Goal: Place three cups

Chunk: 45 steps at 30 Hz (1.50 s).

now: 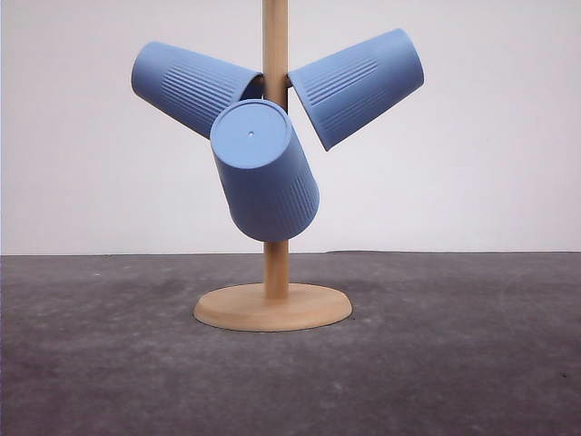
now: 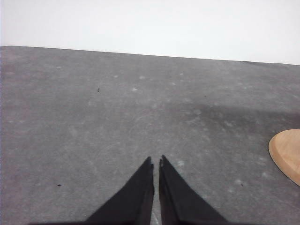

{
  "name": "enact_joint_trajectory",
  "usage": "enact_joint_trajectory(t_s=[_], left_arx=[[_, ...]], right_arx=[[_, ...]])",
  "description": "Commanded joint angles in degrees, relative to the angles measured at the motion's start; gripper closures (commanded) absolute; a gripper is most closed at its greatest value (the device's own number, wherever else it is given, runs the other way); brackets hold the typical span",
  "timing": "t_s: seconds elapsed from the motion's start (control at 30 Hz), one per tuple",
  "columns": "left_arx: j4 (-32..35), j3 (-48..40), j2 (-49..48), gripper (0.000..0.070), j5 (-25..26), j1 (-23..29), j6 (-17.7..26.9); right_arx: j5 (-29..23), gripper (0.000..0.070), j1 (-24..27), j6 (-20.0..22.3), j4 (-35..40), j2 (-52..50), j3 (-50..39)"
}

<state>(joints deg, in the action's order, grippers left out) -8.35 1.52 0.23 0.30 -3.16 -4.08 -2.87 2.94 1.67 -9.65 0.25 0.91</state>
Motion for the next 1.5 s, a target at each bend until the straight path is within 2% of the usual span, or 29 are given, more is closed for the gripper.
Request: enact_joint_trajectory(t_s=[0.0, 1.47], left_arx=[[0.6, -0.8, 0.0, 0.07, 0.1, -0.1, -0.2], [0.6, -0.8, 0.0, 0.07, 0.1, -0.1, -0.2]], right_arx=[[-0.2, 0.0687, -0.1, -0.6, 0.6, 0.0, -0.2], [-0.2, 0.0688, -0.1, -0.6, 0.7, 0.0, -0.2]])
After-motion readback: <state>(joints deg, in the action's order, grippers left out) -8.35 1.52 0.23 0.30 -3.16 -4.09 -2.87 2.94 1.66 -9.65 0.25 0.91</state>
